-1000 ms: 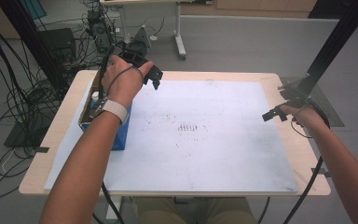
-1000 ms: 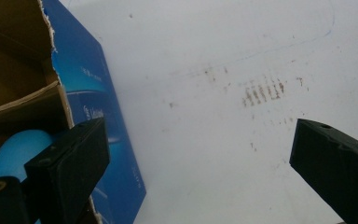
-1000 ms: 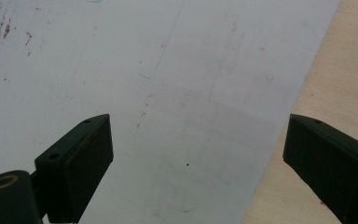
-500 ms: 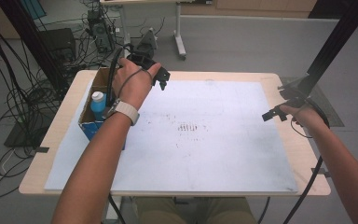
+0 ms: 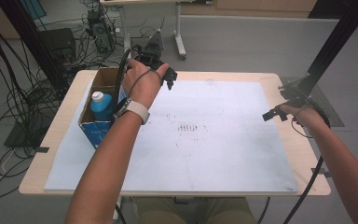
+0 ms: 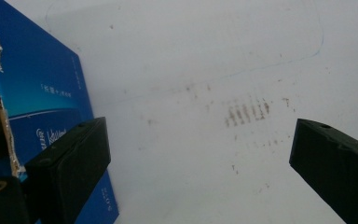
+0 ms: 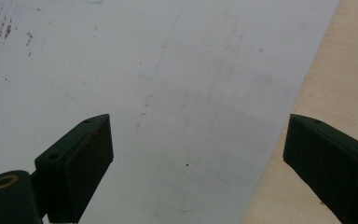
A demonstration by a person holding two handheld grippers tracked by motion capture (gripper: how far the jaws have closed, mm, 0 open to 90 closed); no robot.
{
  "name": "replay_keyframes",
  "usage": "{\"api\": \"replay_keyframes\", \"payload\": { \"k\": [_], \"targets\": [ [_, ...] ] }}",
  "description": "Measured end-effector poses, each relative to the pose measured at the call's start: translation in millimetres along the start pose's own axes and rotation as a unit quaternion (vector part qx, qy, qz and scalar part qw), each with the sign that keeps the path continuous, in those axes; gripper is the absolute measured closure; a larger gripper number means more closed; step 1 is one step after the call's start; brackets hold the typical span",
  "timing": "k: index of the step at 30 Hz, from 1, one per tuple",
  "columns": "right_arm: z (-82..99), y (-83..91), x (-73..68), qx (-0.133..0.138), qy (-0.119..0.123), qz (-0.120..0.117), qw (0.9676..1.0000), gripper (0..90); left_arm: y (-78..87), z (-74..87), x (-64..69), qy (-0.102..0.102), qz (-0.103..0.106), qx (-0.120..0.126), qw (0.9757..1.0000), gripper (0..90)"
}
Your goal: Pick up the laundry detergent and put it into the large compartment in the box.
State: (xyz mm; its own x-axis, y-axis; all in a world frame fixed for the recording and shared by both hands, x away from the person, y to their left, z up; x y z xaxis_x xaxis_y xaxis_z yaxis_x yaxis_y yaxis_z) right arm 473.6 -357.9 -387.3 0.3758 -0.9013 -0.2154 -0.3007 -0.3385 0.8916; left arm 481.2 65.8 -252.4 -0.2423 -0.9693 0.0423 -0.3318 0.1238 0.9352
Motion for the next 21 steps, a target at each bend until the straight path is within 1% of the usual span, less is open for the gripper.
{"api": "replay_keyframes", "payload": {
  "k": [2, 3, 6, 9, 13, 18, 21],
  "targets": [
    [-0.1, -0.3, 0.1, 0.0, 0.0, 0.0, 1.0, 8.2, -0.9, -0.7, 1.2, 0.002, -0.001, -0.001, 1.0, 5.4],
    [0.0, -0.6, 0.4, 0.0, 0.0, 0.0, 1.0, 8.2, -2.1, -1.4, 2.3, 0.003, 0.003, 0.001, 1.0, 5.2],
    [0.4, -1.7, 0.8, -0.001, -0.001, -0.001, 1.0, 8.2, -4.9, -2.5, 3.2, 0.005, 0.0, -0.006, 1.0, 5.3],
    [0.6, -2.4, 0.7, 0.0, 0.0, -0.002, 1.0, 8.2, -7.9, -3.3, 2.8, 0.011, -0.004, -0.005, 0.9999, 5.4],
    [0.6, -2.5, 0.7, 0.0, 0.001, -0.003, 1.0, 8.2, -10.8, -3.7, 2.2, 0.019, -0.013, -0.004, 0.9997, 5.4],
    [1.2, -2.3, 1.1, 0.002, 0.001, -0.004, 1.0, 8.2, -15.9, -3.7, 4.0, 0.022, -0.022, -0.005, 0.9995, 5.4],
    [2.8, -2.5, 1.5, 0.001, -0.001, -0.004, 1.0, 8.2, -20.6, -2.6, 6.1, 0.028, -0.014, -0.006, 0.9995, 5.4]
  ]
}}
Point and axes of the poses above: each handheld gripper's, and its own axes: y roughly backward along the jaws, z roughly out of its underside, x roughly to its right, the point moved 5 cm from there along -y, roughly forward along the jaws, and after that the axes turned 2 degrees about x, right-handed, at the moved point
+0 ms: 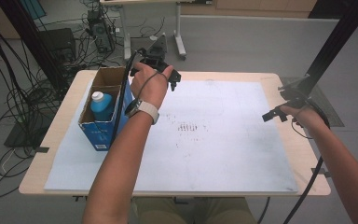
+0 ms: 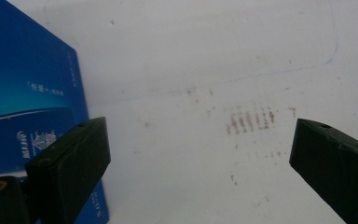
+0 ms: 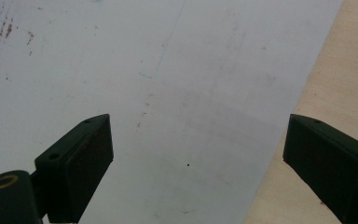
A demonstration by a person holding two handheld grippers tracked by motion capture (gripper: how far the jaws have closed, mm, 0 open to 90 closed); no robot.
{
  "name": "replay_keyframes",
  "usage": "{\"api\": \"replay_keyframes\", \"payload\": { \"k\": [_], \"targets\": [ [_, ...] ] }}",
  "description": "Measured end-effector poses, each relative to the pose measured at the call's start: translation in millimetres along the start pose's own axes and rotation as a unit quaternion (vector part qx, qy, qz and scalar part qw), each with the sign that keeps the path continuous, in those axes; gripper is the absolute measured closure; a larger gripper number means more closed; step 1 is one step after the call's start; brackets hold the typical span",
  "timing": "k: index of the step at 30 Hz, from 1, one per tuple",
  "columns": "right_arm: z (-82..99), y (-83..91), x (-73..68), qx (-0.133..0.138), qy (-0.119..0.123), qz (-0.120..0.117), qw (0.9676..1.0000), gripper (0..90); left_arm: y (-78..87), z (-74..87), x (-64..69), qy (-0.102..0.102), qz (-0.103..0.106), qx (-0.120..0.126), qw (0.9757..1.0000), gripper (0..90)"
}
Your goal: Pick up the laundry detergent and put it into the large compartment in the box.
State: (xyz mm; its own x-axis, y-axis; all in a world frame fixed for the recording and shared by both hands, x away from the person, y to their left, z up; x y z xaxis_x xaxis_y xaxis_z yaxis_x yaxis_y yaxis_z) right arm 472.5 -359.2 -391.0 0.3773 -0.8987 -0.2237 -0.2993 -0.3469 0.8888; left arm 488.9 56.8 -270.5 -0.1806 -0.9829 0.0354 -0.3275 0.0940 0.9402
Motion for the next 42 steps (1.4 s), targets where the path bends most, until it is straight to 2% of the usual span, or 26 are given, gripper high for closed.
{"api": "replay_keyframes", "payload": {
  "k": [5, 12, 15, 42],
  "targets": [
    [1.8, 0.8, 0.9, 0.0, -0.002, 0.0, 1.0, 8.2, -7.8, 3.9, 0.5, -0.005, -0.01, 0.001, 0.9999, 5.8],
    [1.9, 0.7, -0.7, 0.001, -0.001, -0.001, 1.0, 8.2, -7.9, 3.0, 1.0, -0.001, -0.009, 0.006, 0.9999, 5.7],
    [1.9, 0.2, -0.7, 0.001, -0.001, -0.002, 1.0, 8.3, -10.3, 4.0, 0.6, 0.004, -0.002, 0.005, 1.0, 5.7],
    [1.9, -0.4, 0.4, 0.0, 0.001, 0.0, 1.0, 8.2, -14.3, 4.6, 0.1, 0.003, 0.003, 0.006, 1.0, 5.7]
  ]
}}
Point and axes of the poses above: each handheld gripper's, and its own axes: y roughly backward along the jaws, z roughly out of its underside, x roughly to its right, the point moved 5 cm from there along -y, roughly forward along the jaws, and after that the axes turned 2 degrees about x, right-handed, at the moved point
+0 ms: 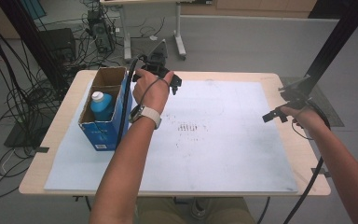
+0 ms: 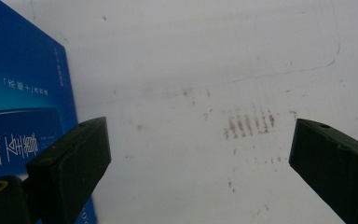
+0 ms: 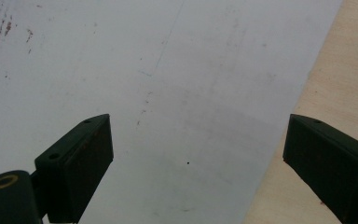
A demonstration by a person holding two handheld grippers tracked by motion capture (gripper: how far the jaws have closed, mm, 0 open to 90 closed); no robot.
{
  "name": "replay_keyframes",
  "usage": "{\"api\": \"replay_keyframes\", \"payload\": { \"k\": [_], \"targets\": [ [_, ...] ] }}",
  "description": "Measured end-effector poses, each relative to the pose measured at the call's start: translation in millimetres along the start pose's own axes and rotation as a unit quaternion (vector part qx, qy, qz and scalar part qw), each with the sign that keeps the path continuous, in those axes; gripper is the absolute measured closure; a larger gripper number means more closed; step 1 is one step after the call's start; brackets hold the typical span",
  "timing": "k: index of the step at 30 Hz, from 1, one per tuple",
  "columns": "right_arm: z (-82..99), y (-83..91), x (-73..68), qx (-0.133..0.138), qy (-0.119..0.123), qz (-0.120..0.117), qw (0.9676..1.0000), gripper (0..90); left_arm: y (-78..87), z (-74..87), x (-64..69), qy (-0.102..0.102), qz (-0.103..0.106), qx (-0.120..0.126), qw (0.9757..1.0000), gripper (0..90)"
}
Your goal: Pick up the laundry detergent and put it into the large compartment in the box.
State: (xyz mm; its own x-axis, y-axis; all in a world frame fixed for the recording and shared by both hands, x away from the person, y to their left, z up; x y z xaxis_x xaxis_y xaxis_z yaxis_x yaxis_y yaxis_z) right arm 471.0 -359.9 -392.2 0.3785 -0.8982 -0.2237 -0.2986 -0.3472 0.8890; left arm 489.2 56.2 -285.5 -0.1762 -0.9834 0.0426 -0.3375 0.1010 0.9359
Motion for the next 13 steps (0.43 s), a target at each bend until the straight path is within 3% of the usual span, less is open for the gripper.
{"api": "replay_keyframes", "payload": {
  "k": [13],
  "targets": [
    [0.3, 0.7, -1.2, 0.001, 0.001, 0.0, 1.0, 8.2, 1.7, 0.9, -0.8, 0.0, 0.001, 0.001, 1.0, 5.7]
  ]
}}
Point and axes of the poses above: each handheld gripper's, and its own axes: y roughly backward along the jaws, z roughly out of its underside, x roughly to its right, the point moved 5 cm from there along -y, roughly forward along the jaws, and after that the axes turned 2 degrees about x, right-handed, at the moved point
